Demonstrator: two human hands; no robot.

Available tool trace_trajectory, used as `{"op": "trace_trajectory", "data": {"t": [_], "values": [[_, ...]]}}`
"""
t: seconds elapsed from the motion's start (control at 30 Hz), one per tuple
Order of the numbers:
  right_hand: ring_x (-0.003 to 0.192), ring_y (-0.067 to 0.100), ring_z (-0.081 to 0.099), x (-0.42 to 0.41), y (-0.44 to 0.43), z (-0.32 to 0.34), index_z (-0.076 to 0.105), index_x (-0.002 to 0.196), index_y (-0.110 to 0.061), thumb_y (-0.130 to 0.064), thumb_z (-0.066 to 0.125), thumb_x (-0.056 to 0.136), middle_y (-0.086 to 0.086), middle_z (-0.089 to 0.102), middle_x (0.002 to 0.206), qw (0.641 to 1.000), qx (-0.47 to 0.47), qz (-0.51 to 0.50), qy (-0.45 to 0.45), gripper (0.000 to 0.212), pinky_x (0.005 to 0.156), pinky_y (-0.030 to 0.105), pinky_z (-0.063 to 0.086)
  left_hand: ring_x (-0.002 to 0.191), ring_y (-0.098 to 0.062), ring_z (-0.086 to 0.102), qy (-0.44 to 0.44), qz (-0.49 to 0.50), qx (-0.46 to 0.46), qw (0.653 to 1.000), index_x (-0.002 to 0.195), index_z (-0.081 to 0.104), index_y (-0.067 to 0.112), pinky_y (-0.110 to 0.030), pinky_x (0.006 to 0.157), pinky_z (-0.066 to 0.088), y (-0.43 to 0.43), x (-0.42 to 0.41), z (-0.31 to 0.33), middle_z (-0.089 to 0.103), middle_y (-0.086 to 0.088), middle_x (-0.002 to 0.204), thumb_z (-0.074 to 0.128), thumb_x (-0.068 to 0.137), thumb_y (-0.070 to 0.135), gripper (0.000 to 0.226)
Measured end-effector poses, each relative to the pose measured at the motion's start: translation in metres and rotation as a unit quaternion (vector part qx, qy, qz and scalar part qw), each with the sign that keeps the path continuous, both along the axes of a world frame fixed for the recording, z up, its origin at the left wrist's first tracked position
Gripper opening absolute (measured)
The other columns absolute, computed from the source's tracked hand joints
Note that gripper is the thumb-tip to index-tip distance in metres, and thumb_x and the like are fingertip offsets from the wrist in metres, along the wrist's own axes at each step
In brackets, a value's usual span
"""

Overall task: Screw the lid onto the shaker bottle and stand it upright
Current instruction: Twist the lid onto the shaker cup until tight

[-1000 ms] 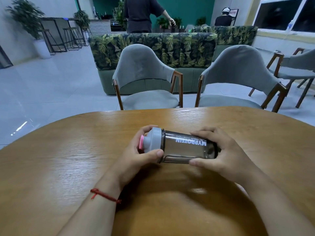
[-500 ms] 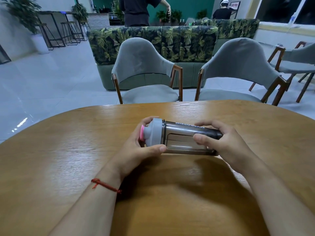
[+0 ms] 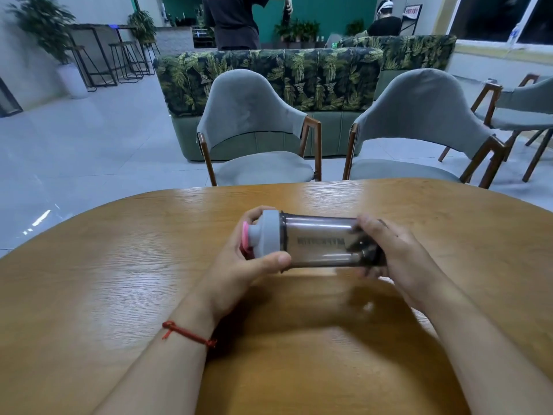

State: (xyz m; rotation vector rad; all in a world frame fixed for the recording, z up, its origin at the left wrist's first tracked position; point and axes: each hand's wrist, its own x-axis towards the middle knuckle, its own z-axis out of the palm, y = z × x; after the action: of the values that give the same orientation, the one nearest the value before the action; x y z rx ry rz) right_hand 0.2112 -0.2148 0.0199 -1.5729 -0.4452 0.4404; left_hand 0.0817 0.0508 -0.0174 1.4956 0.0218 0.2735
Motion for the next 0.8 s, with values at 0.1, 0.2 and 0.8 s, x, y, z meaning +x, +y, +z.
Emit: {"op": "trace_trajectory", "data": {"t": [0.1, 0.2, 0.8], "values": [[0.093, 0.032, 0.077, 0.001, 0.002, -0.004, 0.079, 0.118, -0.026, -0.073, 0.071, 0.081, 0.030, 0.072, 0.122, 0.999, -0.007, 0.005, 0.031, 0.060, 0.067, 0.038, 0.063, 0.110, -0.021, 0.078, 0.008, 0.024, 0.021, 0.999, 0.152, 0.056, 0.019, -0.033, 0.088, 0.064, -0.007, 0.002, -0.001, 0.081, 0.000, 0.120, 0.089, 0.086, 0.015, 0.074], [0.119, 0.031, 0.074, -0.002, 0.002, -0.004, 0.069, 0.134, -0.051, -0.042, 0.079, 0.089, 0.013, 0.063, 0.138, 0.998, 0.037, 0.050, 0.007, 0.047, 0.090, 0.045, 0.065, 0.123, -0.045, 0.075, 0.019, 0.047, -0.050, 0.997, 0.151, 0.058, 0.007, -0.048, 0.095, 0.065, -0.007, 0.008, 0.000, 0.078, -0.024, 0.130, 0.087, 0.089, 0.023, 0.070], [0.063, 0.028, 0.069, -0.009, 0.008, 0.001, 0.072, 0.116, -0.014, -0.075, 0.080, 0.079, 0.006, 0.076, 0.087, 0.998, 0.022, -0.007, -0.059, 0.071, 0.053, 0.030, 0.055, 0.127, -0.030, 0.076, 0.022, 0.112, -0.036, 0.993, 0.158, 0.057, 0.008, -0.054, 0.107, 0.062, -0.004, 0.004, 0.005, 0.081, -0.012, 0.137, 0.082, 0.089, 0.062, 0.091]]}}
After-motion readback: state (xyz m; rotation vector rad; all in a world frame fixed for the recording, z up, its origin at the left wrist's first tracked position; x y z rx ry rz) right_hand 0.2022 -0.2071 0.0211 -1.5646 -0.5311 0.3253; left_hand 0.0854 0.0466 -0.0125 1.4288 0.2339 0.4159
